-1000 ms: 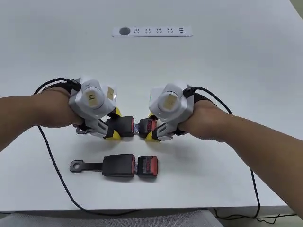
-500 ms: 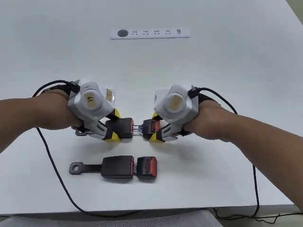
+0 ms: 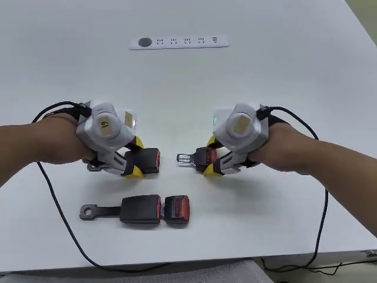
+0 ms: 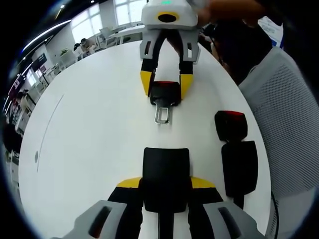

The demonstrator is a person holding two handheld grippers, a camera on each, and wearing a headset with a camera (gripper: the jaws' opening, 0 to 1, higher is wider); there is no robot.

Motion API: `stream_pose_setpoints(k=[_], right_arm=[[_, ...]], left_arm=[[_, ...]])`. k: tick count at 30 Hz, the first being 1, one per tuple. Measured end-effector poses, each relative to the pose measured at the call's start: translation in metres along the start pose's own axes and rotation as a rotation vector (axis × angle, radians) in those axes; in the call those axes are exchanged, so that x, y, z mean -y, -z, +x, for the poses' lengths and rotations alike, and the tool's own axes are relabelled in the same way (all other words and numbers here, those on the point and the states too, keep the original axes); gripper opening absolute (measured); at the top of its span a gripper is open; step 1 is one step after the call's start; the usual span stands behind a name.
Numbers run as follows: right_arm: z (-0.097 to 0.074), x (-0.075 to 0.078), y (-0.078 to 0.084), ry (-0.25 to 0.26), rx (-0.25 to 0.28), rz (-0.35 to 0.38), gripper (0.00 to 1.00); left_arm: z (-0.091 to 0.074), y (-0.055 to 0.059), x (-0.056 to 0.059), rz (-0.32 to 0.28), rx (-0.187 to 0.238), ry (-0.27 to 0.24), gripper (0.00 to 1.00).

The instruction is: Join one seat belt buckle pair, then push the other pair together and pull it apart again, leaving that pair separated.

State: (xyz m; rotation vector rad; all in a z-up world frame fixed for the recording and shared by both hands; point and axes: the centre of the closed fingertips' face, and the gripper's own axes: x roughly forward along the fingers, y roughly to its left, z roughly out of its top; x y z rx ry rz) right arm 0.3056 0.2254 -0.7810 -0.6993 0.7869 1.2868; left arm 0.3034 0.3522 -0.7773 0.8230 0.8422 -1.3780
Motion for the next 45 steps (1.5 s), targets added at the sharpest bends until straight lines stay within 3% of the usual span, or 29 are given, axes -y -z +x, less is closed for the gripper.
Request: stream_pose_setpoints(k=[7,15,17,20,27,32,34,36,39,42,45], right_arm=[[-0.014,-0.004,0.021,0.004,-0.005,0.013,0.33],[-0.026,0.001,0.042,-0.001,-0.049,0.014,0.33],[-0.026,0.001,0.042,-0.001,-0.053,0.015,0.33],[-0.027,0.002,0.042,0.006,-0.056,0.019,0.34],[-0.029,0.003,0.042,0.024,-0.055,0.036,0.38],[-0.030,0.005,0.042,0.048,-0.052,0.038,0.41],[-0.030,0.007,0.041,0.062,-0.049,0.040,0.42],[-0.030,0.008,0.040,0.078,-0.038,0.052,0.45],[-0.033,0.003,0.034,0.083,0.003,0.086,0.46],[-0.040,0.001,0.026,0.116,0.045,0.117,0.48],[-0.046,-0.003,0.017,0.147,0.104,0.172,0.49]], left_arm=[[0.002,0.004,-0.004,0.008,-0.008,0.002,0.35],[0.002,0.004,-0.004,-0.016,-0.009,-0.003,0.35],[0.004,0.007,-0.006,-0.015,-0.014,-0.003,0.35],[0.000,0.001,0.000,-0.010,-0.019,-0.003,0.35],[0.001,0.000,0.001,0.005,-0.027,-0.001,0.35],[0.003,0.003,-0.003,0.011,-0.044,-0.006,0.35],[0.000,-0.003,0.002,0.016,-0.049,-0.014,0.37],[0.001,-0.001,-0.001,0.018,-0.058,-0.026,0.42],[-0.004,-0.008,0.007,0.016,-0.046,-0.034,0.48],[-0.009,-0.007,-0.002,-0.005,-0.008,-0.072,0.50],[-0.024,-0.017,-0.004,-0.062,0.050,-0.126,0.52]])
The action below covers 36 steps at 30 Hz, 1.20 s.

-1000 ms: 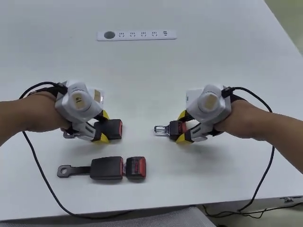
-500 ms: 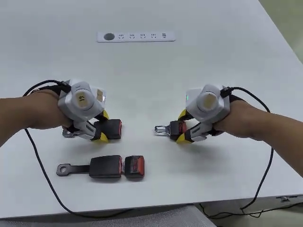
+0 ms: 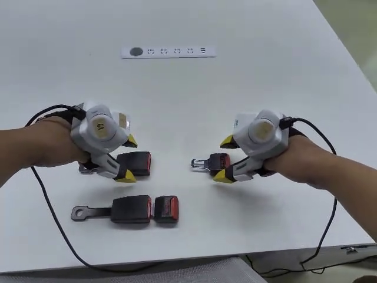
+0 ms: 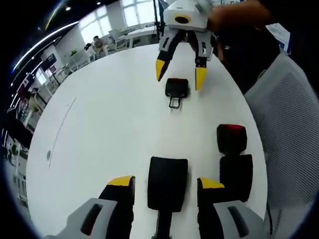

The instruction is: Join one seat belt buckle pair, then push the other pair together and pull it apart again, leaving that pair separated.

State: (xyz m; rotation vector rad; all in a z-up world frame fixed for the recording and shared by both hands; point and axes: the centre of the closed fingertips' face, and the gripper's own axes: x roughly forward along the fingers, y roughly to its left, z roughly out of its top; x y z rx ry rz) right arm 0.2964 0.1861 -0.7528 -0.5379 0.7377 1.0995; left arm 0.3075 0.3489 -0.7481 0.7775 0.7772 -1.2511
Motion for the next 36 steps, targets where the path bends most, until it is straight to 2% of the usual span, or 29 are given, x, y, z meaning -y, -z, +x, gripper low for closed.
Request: stream_pose_setpoints(k=[2,4,5,7,10,13,15,17,19,21,23,26,28,30,31,32,33,35,36], right_arm=[[-0.004,-0.007,-0.002,0.001,0.017,0.014,0.51],[-0.009,-0.017,-0.003,0.019,0.032,0.025,0.52],[-0.010,-0.021,-0.005,0.022,0.043,0.040,0.54],[-0.014,-0.027,-0.006,0.035,0.058,0.048,0.57],[-0.018,-0.036,-0.007,0.047,0.074,0.058,0.62],[-0.024,-0.044,-0.007,0.065,0.087,0.073,0.68],[-0.029,-0.044,-0.006,0.099,0.105,0.079,0.74],[-0.034,-0.047,-0.004,0.107,0.118,0.106,0.76],[-0.040,-0.050,-0.002,0.120,0.127,0.125,0.80],[-0.044,-0.052,0.001,0.126,0.128,0.135,0.82],[-0.046,-0.052,0.006,0.133,0.135,0.167,0.87],[-0.050,-0.058,0.010,0.139,0.147,0.191,0.93],[-0.051,-0.059,0.012,0.153,0.150,0.188,0.99],[-0.050,-0.056,0.016,0.163,0.143,0.195,0.99],[-0.053,-0.057,0.017,0.169,0.140,0.197,0.99],[-0.054,-0.058,0.017,0.171,0.139,0.198,0.99],[-0.054,-0.058,0.016,0.171,0.140,0.198,0.99],[-0.056,-0.059,0.014,0.173,0.142,0.199,0.99],[-0.057,-0.059,0.012,0.176,0.145,0.197,0.99]], left_arm=[[-0.010,-0.007,0.005,-0.042,0.042,-0.019,0.53],[-0.017,-0.007,0.011,-0.066,0.057,-0.030,0.55],[-0.016,0.005,0.012,-0.101,0.055,-0.028,0.58],[-0.022,0.007,0.021,-0.111,0.061,-0.039,0.62],[-0.028,0.015,0.025,-0.148,0.071,-0.066,0.66],[-0.036,0.019,0.032,-0.182,0.100,-0.085,0.71],[-0.045,0.016,0.042,-0.200,0.128,-0.102,0.74],[-0.051,0.022,0.045,-0.223,0.139,-0.129,0.76],[-0.056,0.035,0.045,-0.267,0.153,-0.154,0.78],[-0.062,0.039,0.050,-0.280,0.155,-0.166,0.80],[-0.069,0.047,0.053,-0.315,0.166,-0.186,0.84],[-0.079,0.053,0.060,-0.369,0.189,-0.208,0.92],[-0.084,0.060,0.060,-0.372,0.208,-0.229,0.99],[-0.089,0.060,0.060,-0.343,0.246,-0.248,1.00],[-0.090,0.067,0.063,-0.351,0.238,-0.244,1.00],[-0.091,0.068,0.065,-0.369,0.234,-0.241,1.00],[-0.092,0.075,0.067,-0.392,0.212,-0.248,1.00],[-0.095,0.076,0.070,-0.406,0.215,-0.254,1.00],[-0.093,0.086,0.067,-0.419,0.215,-0.257,1.00]])
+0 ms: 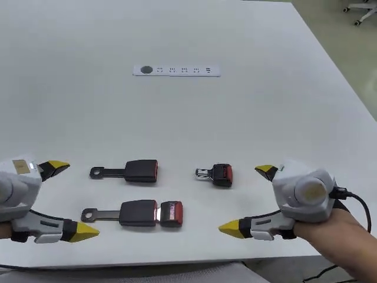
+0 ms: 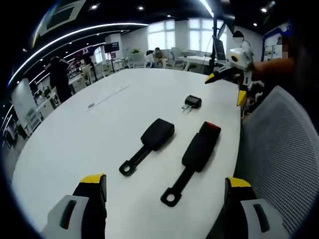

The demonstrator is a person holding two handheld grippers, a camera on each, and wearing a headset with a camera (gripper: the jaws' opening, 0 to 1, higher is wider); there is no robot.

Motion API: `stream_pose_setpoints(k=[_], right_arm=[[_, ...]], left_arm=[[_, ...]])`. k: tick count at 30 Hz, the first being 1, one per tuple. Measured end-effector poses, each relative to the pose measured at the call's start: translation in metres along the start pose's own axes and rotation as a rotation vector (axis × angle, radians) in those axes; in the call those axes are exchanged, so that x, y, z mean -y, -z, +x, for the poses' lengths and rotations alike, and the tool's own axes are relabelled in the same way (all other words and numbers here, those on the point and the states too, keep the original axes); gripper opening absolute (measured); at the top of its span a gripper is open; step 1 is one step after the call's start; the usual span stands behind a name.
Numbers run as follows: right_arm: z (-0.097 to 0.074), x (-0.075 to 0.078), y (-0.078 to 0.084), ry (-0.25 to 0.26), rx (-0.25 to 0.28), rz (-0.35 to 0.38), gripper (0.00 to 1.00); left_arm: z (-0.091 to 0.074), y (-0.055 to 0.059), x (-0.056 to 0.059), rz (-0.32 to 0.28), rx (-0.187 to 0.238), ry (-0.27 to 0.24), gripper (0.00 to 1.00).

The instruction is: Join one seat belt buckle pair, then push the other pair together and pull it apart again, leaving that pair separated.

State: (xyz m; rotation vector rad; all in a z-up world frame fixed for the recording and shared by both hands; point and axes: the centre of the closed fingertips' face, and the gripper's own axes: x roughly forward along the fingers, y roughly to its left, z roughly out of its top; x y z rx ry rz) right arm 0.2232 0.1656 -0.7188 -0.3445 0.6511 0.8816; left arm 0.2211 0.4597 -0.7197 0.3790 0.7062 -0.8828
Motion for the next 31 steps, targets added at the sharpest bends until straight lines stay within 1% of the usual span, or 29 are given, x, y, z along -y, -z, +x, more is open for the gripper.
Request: stream_pose_setpoints(k=[1,2,3,4,5,6,9,10,11,14,16,17,18,19,21,23,27,31], right_arm=[[0.000,0.000,-0.001,0.001,0.002,-0.002,0.99],[0.000,0.000,-0.002,0.002,0.001,-0.007,0.99],[0.000,-0.001,-0.004,0.006,-0.002,-0.013,0.99],[0.000,-0.001,-0.004,0.009,-0.004,-0.019,0.99],[0.001,0.000,-0.004,0.010,-0.005,-0.022,0.99],[0.001,0.000,-0.004,0.011,-0.006,-0.024,0.99],[0.002,0.000,-0.004,0.013,-0.004,-0.020,0.99],[0.003,0.000,-0.004,0.012,-0.005,-0.020,0.99],[0.003,-0.001,-0.003,0.010,-0.007,-0.017,0.99],[0.003,-0.004,0.000,0.002,-0.014,-0.010,0.99],[0.002,-0.006,0.000,0.000,-0.017,-0.008,0.99],[0.002,-0.007,0.001,-0.003,-0.019,-0.006,0.99],[0.002,-0.007,0.002,-0.004,-0.020,-0.003,0.99],[0.003,-0.007,0.002,-0.004,-0.020,-0.002,0.99],[0.003,-0.006,0.002,-0.005,-0.018,0.001,0.99],[0.002,-0.007,0.000,-0.003,-0.016,0.003,0.99],[0.002,-0.008,-0.003,-0.004,-0.011,0.003,0.99],[0.002,-0.007,-0.004,-0.001,-0.010,0.006,0.99]], left_arm=[[0.000,0.004,-0.004,-0.008,-0.001,-0.007,1.00],[-0.004,-0.007,0.004,-0.016,0.013,-0.025,1.00],[-0.005,-0.008,0.005,-0.025,0.019,-0.032,1.00],[-0.004,0.000,-0.002,-0.040,0.020,-0.037,1.00],[-0.003,0.003,-0.004,-0.049,0.021,-0.037,1.00],[-0.004,0.001,0.000,-0.056,0.025,-0.037,1.00],[-0.006,0.000,0.002,-0.060,0.033,-0.037,1.00],[-0.005,0.005,-0.002,-0.060,0.037,-0.036,1.00],[-0.004,0.007,-0.004,-0.060,0.040,-0.036,1.00],[-0.004,0.005,0.002,-0.062,0.043,-0.028,1.00],[-0.004,0.006,0.004,-0.063,0.043,-0.025,1.00],[-0.004,0.008,0.005,-0.067,0.035,-0.019,1.00],[-0.003,0.012,0.004,-0.067,0.031,-0.016,1.00],[-0.003,0.014,0.005,-0.067,0.028,-0.014,1.00],[-0.004,0.012,0.008,-0.065,0.026,-0.013,1.00],[-0.005,0.008,0.013,-0.071,0.027,-0.013,1.00],[-0.004,0.008,0.013,-0.067,0.027,-0.013,1.00],[-0.004,0.012,0.007,-0.065,0.029,-0.012,1.00]])
